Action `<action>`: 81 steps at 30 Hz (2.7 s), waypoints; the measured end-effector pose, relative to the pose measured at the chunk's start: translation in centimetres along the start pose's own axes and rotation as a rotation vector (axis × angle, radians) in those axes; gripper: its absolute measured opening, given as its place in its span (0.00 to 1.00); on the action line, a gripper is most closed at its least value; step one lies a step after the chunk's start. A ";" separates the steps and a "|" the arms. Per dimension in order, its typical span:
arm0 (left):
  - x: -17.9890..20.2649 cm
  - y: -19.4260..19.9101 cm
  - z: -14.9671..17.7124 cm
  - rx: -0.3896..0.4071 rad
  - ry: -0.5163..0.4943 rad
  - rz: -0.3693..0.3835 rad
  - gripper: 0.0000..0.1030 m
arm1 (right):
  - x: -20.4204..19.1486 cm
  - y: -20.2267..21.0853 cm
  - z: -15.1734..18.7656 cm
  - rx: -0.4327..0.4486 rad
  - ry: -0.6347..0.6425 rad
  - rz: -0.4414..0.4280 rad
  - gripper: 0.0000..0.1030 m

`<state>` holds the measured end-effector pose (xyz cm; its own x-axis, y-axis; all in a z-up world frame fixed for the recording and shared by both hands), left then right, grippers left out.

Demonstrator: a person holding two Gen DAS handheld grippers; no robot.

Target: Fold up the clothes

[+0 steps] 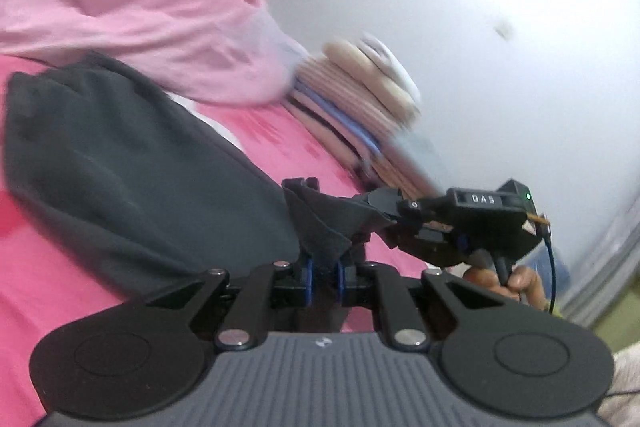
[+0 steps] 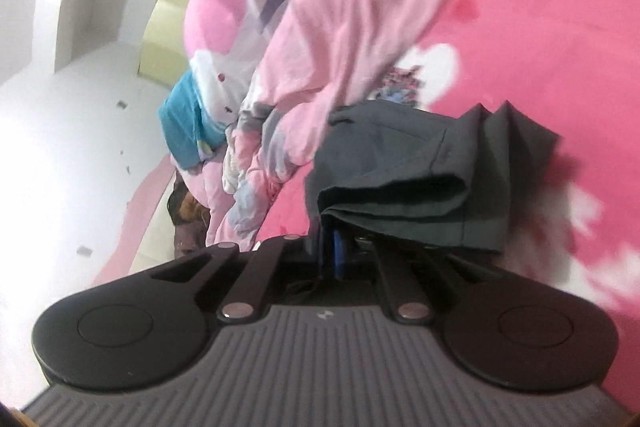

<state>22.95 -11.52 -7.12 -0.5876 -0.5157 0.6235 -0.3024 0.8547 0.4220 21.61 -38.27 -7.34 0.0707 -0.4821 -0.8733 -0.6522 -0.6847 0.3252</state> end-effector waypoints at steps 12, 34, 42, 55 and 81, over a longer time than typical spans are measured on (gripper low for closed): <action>-11.4 3.4 -7.9 0.176 0.211 -0.037 0.10 | -4.0 -14.2 -7.5 -0.097 0.083 0.028 0.03; -25.4 2.1 -8.4 0.245 0.548 -0.083 0.10 | -3.2 -29.6 -14.0 -0.179 0.087 0.047 0.47; -26.4 2.8 -8.0 0.268 0.678 -0.072 0.39 | -2.4 -21.9 -15.8 -0.071 -0.105 -0.111 0.55; -17.4 8.8 -3.3 0.276 0.655 -0.189 0.70 | 3.0 -1.5 -4.8 -0.029 -0.291 -0.011 0.77; -10.5 -3.6 0.8 0.214 0.643 -0.293 0.17 | 8.7 -13.8 -5.7 -0.041 -0.350 0.055 0.09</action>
<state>29.60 -9.12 -15.66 0.0759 -0.6017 0.7951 -0.5578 0.6354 0.5340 35.54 -36.19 -17.36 -0.2307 -0.3074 -0.9232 -0.6165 -0.6879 0.3831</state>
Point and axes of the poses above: each gripper's, at about its wrist camera, not at the fingertips, and y roughly against the way its jaws point, x to its right, z to its underside, the point moved 7 cm from there along -y, roughly the way its jaws point, and after that the axes turned 4 degrees about -x, right-handed, at the moved point
